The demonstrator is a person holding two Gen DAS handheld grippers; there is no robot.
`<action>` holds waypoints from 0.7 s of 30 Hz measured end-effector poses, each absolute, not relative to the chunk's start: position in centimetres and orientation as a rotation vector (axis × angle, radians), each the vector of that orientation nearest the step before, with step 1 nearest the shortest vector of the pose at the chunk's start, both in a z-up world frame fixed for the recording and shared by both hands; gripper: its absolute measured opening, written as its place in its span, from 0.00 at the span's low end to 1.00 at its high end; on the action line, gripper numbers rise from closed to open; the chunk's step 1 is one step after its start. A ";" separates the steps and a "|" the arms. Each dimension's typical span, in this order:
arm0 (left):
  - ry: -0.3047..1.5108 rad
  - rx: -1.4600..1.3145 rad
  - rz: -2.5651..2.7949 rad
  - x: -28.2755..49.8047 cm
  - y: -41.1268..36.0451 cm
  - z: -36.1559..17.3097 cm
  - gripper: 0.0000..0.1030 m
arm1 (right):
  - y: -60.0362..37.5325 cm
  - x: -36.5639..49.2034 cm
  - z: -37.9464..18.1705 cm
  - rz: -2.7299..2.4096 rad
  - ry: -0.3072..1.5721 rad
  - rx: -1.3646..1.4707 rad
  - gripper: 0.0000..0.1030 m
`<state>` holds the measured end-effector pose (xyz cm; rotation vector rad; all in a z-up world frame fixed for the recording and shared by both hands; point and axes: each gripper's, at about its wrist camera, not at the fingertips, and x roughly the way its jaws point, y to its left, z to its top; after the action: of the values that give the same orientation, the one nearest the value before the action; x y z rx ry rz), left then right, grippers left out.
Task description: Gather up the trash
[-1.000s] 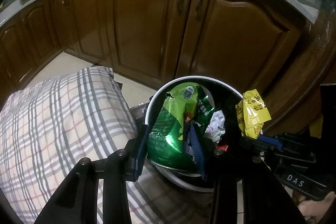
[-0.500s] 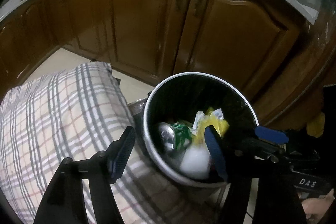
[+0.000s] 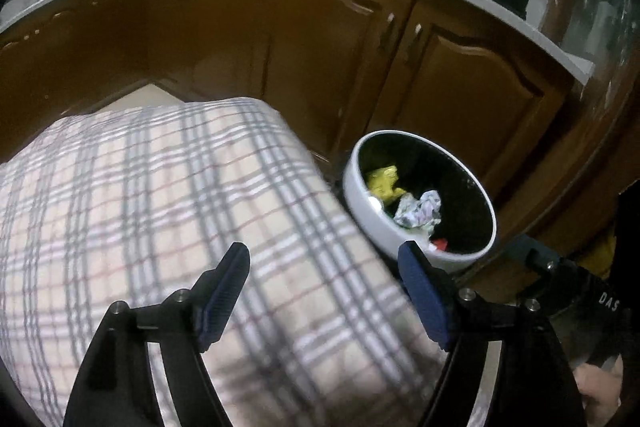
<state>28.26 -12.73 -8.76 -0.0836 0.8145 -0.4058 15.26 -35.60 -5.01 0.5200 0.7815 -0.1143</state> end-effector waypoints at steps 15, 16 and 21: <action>0.495 -0.073 -0.239 15.1 -4.0 -3.9 0.99 | -27.4 9.9 0.6 -0.220 0.546 0.369 1.00; 0.446 -0.058 -0.205 13.7 -3.7 -3.4 0.99 | -26.8 9.4 1.3 -0.229 0.514 0.345 1.00; 0.353 -0.007 -0.116 9.5 -3.0 -3.4 0.99 | -24.0 7.9 2.1 -0.271 0.433 0.235 1.00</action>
<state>9.45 -2.96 -3.41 -0.0066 0.3530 -0.1156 7.85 -23.99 2.11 0.2351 0.4330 -0.2708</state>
